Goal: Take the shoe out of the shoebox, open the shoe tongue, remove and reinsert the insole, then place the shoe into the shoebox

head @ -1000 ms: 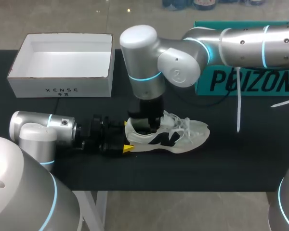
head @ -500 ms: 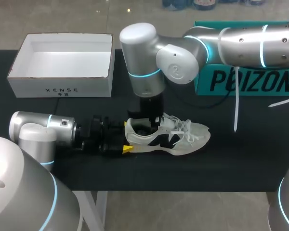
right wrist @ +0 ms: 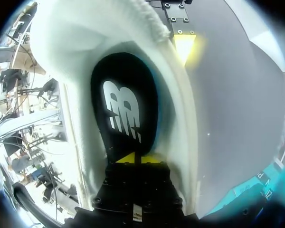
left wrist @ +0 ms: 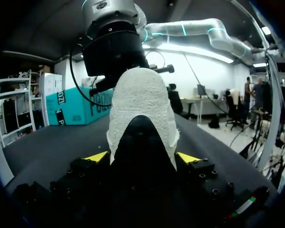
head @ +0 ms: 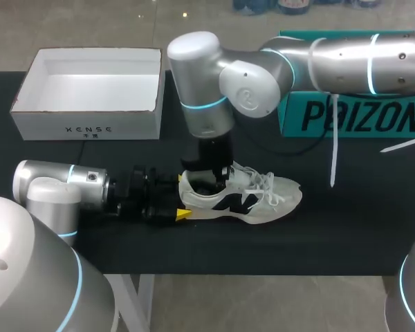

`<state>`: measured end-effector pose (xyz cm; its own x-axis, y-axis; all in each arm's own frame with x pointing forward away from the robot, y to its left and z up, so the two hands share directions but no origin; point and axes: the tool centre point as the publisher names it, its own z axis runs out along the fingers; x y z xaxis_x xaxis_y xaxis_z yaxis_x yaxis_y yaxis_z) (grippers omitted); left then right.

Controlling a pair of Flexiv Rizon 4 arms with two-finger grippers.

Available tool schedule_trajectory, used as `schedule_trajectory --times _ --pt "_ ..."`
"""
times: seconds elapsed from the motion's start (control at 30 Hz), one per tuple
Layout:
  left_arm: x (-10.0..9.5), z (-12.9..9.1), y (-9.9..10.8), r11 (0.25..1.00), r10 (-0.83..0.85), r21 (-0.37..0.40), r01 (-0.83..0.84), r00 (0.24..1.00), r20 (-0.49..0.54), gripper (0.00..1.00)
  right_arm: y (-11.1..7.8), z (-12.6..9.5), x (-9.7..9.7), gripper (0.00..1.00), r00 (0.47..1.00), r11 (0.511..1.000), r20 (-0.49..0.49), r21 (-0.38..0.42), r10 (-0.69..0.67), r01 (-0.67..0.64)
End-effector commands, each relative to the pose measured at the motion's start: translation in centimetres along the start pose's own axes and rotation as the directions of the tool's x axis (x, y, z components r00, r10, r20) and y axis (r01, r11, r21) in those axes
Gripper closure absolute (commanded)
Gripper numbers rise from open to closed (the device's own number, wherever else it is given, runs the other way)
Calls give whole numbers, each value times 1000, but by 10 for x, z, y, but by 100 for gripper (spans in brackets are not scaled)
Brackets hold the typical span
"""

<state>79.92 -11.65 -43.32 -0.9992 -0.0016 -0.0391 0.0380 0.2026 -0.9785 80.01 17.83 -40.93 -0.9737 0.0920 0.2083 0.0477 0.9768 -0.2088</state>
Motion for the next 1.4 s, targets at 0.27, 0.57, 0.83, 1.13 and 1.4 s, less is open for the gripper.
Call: schedule_trajectory --times 0.27,0.57,0.83,1.13,1.4 --pt "-2 2 1 1000 -1 -1 1 1000 2 100 -6 -9 6 100 1000 1000 -14 -2 23 -23" --pt "-2 2 1 1000 -1 -1 1 1000 2 100 -14 -26 8 100 1000 1000 -25 -25 3 -4" --pt "-2 2 1 1000 -1 -1 1 1000 2 100 -19 -40 8 100 1000 999 -6 -43 3 -3" --pt "-2 2 1 1000 -1 -1 1 1000 2 100 -32 -37 -2 100 995 991 4 -87 98 -98" --pt "-2 2 1 1000 -1 -1 1 1000 2 100 -37 -41 -8 100 988 976 1 -156 152 -150"
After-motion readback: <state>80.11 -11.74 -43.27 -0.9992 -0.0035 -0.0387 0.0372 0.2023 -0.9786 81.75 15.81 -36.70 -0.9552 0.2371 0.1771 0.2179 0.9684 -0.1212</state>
